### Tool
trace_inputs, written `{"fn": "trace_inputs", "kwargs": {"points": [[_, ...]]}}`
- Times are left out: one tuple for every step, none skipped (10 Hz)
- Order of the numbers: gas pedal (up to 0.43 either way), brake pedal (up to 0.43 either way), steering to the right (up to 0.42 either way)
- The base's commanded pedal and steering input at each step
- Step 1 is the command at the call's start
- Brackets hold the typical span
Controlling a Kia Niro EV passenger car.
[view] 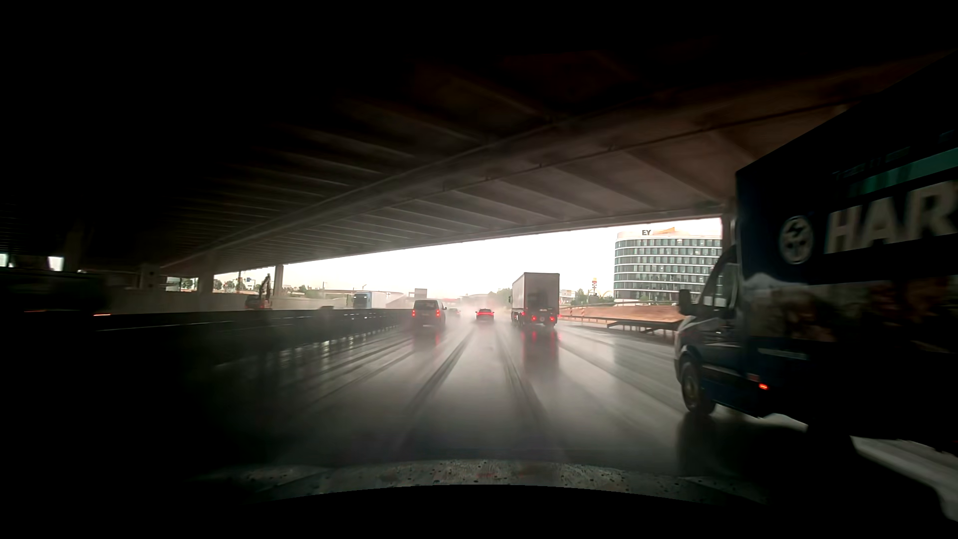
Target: Follow the waypoints while adhering to traffic rules and regulations
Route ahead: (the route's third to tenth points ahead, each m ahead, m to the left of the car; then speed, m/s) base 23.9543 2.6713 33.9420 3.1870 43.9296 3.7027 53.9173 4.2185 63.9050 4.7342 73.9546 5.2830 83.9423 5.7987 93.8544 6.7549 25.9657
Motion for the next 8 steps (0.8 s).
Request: {"fn": "trace_inputs", "kwargs": {"points": [[0.189,0.000,-0.004],[0.189,0.000,-0.003],[0.189,0.000,-0.002],[0.189,0.000,-0.001],[0.189,0.000,-0.001],[0.189,0.000,-0.001],[0.189,0.000,-0.001],[0.189,0.000,-0.001]]}}
